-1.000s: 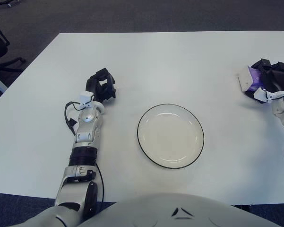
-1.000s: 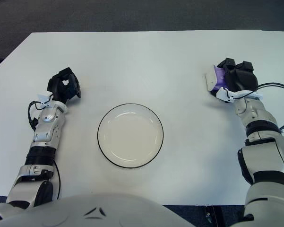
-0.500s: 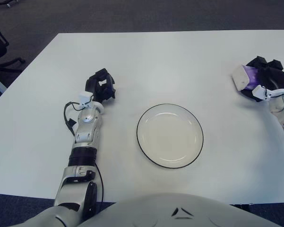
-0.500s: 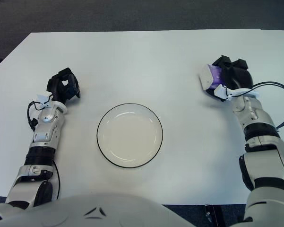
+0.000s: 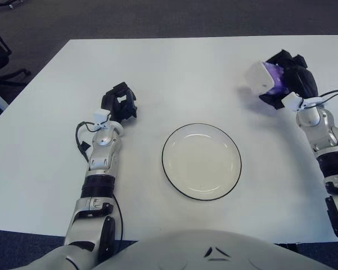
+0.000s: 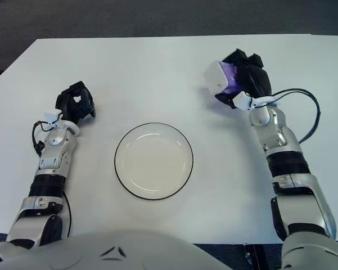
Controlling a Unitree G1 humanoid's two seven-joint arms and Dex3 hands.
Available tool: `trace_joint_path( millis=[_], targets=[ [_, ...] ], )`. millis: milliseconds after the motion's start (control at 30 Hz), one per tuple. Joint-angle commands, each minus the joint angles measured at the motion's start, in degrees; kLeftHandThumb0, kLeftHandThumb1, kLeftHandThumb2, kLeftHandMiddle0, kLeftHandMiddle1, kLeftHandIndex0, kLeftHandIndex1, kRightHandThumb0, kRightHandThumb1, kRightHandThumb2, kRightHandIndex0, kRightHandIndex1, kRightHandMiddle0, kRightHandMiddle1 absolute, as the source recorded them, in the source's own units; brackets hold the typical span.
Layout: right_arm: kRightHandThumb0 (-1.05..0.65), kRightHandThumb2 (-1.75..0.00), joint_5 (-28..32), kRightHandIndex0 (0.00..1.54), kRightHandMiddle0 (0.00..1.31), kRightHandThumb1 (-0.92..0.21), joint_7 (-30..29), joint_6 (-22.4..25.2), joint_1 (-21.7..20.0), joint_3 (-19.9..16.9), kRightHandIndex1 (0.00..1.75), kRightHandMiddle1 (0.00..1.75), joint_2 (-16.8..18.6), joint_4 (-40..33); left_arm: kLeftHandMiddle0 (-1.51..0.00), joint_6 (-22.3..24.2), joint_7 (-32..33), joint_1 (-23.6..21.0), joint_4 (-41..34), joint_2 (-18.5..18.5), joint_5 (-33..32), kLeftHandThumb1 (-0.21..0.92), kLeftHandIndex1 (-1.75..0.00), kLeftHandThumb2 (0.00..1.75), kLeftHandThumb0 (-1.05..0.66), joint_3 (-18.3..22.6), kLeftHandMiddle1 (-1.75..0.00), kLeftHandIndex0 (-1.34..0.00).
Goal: Put the tissue paper into the plate.
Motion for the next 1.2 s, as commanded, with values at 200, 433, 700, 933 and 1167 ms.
trace_joint_path(
  millis=[200, 433, 700, 933, 1167],
  targets=[
    [0.00, -1.53, -0.2, 0.77, 0.51, -0.13, 3.4, 4.1, 0.8, -1.9, 1.71, 1.75, 4.7, -14.2, -1.30, 0.8, 0.3, 8.8, 4.9, -3.8, -0.5, 0.66, -1.75, 0.93, -0.41, -0.3, -1.75, -0.97],
    [0.00, -1.54, -2.0, 0.76, 0.51, -0.13, 5.2, 4.1, -0.5, 0.4, 1.73, 1.75, 8.1, -18.5, -1.30, 1.0, 0.1, 8.6, 5.3, -3.8, -0.6, 0.66, -1.75, 0.94, -0.41, -0.2, -1.75, -0.97],
    [0.00, -1.53, -1.9, 0.76, 0.51, -0.14, 9.8, 2.3, -0.9, 2.8, 1.73, 1.75, 10.0, -21.7, -1.30, 0.8, 0.1, 8.2, 5.9, -4.0, -0.8, 0.66, -1.75, 0.94, -0.40, 0.0, -1.75, -0.98],
    [0.00, -1.55, 1.4, 0.78, 0.53, -0.11, 14.6, -2.4, -0.5, 4.7, 1.71, 1.75, 11.6, -22.8, -1.30, 0.8, 0.3, 8.1, 5.7, -4.1, -1.0, 0.65, -1.75, 0.95, -0.41, 0.0, -1.75, -0.99],
    [0.00, -1.56, 6.1, 0.81, 0.54, -0.09, 21.0, -3.0, 1.7, 5.0, 1.68, 1.75, 11.7, -26.4, -1.29, 0.9, 0.6, 8.2, 5.3, -4.2, -1.0, 0.65, -1.75, 0.95, -0.41, -0.2, -1.75, -0.98]
  ],
)
